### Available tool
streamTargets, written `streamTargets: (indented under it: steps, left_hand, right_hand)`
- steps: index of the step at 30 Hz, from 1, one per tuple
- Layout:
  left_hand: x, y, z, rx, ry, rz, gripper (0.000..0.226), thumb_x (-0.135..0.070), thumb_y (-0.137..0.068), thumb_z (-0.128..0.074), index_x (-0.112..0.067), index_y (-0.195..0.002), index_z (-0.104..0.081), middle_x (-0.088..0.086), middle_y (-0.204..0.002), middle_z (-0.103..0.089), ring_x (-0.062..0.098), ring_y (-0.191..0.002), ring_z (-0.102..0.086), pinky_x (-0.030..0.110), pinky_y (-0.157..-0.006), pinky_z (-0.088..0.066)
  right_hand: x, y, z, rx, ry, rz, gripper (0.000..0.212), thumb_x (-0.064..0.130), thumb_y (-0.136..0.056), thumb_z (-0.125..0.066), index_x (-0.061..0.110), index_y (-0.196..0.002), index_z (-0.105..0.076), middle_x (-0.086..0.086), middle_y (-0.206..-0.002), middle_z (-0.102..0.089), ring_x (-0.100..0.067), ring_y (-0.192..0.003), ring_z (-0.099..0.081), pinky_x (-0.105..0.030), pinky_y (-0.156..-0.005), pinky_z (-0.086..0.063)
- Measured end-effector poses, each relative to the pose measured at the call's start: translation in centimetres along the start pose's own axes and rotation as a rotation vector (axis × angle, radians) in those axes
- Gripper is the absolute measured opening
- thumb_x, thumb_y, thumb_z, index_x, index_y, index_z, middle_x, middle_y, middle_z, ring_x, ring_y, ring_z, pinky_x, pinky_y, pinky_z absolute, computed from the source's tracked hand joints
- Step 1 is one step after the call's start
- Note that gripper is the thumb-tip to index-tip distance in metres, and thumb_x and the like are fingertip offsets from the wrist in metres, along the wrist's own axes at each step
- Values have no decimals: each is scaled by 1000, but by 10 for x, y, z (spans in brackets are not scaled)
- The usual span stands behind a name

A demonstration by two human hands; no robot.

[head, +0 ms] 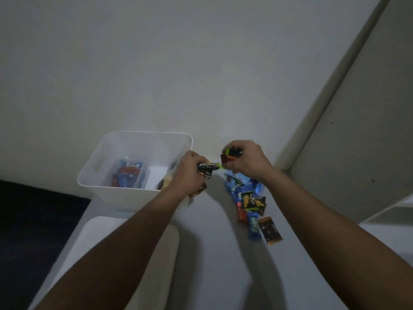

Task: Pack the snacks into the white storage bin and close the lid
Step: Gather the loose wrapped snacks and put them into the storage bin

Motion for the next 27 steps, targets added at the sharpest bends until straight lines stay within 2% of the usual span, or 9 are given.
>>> streamTargets:
  steps: [4, 10, 13, 15, 17, 19, 22, 24, 27]
  left_hand:
    - [35, -6, 60, -76, -57, 85, 26, -4, -76, -72, -11, -101, -73, 17, -104, -59, 28, -98, -57, 17, -75, -32]
    - [110, -11, 101, -68, -33, 300, 18, -9, -77, -73, -10, -94, -74, 14, -95, -71, 27, -91, -64, 26, -73, -43]
    - [140, -12, 99, -39, 31, 414, 23, -11, -74, -77, -8, -97, -70, 14, -95, -71, 26, -91, -65, 31, -83, -51]
    - [155, -12, 90, 20, 90, 472, 38, -13, -70, -80, -11, -105, -66, 12, -103, -70, 29, -99, -66, 38, -92, -53]
    - [163, -11, 84, 55, 94, 507, 58, -16, -71, -80, -12, -124, -56, 10, -122, -63, 29, -112, -60, 31, -95, -47]
    - [170, -12, 84, 51, 64, 524, 65, -18, -78, -75, -13, -137, -47, 9, -136, -53, 28, -122, -53, 24, -90, -40]
    - [172, -12, 87, 15, 55, 536, 54, -12, -88, -60, -14, -140, -45, 9, -140, -51, 25, -126, -50, 23, -86, -35]
    - [169, -12, 91, -27, 49, 522, 49, -8, -89, -55, -12, -137, -47, 10, -138, -53, 26, -125, -50, 23, -84, -32]
    - [153, -17, 95, -112, 91, 460, 44, -4, -83, -57, -8, -126, -57, 11, -132, -57, 27, -120, -54, 26, -95, -39]
  right_hand:
    - [54, -24, -33, 38, -76, 29, 33, -3, -67, -80, 9, -96, -69, -15, -95, -66, -26, -66, -65, -40, -63, -62]
    - [85, -58, -107, 101, -154, -70, 38, 4, -67, -83, 11, -101, -68, -18, -102, -65, -28, -69, -70, -40, -62, -62]
    - [79, -70, -141, 122, -240, -174, 34, 5, -75, -78, 10, -105, -63, -16, -101, -65, -35, -76, -72, -44, -69, -61]
    - [74, -77, -159, 142, -220, -200, 39, 10, -81, -73, 7, -117, -60, -13, -106, -64, -37, -90, -70, -47, -77, -60]
    - [68, -83, -170, 149, -167, -219, 51, 14, -86, -66, 7, -133, -50, -14, -120, -61, -35, -105, -64, -47, -86, -56]
    - [60, -86, -170, 139, -108, -238, 54, 14, -89, -61, 6, -139, -43, -15, -133, -55, -33, -114, -59, -44, -95, -52]
    - [46, -88, -162, 99, -154, -287, 44, 7, -90, -53, 7, -134, -49, -13, -137, -49, -32, -90, -61, -47, -80, -59]
    - [36, -89, -149, 29, -179, -302, 39, 5, -89, -50, 7, -127, -56, -13, -130, -53, -26, -77, -60, -45, -72, -61]
    - [19, -88, -125, -66, -259, -294, 28, 3, -87, -51, 8, -111, -64, -16, -114, -62, -26, -76, -66, -40, -64, -62]
Point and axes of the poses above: each hand's wrist, its own y-axis away from the middle knuckle, its own z-axis out of the back of the hand, x = y × z, the point moved 10 cm from there along -y, towards the middle knuckle
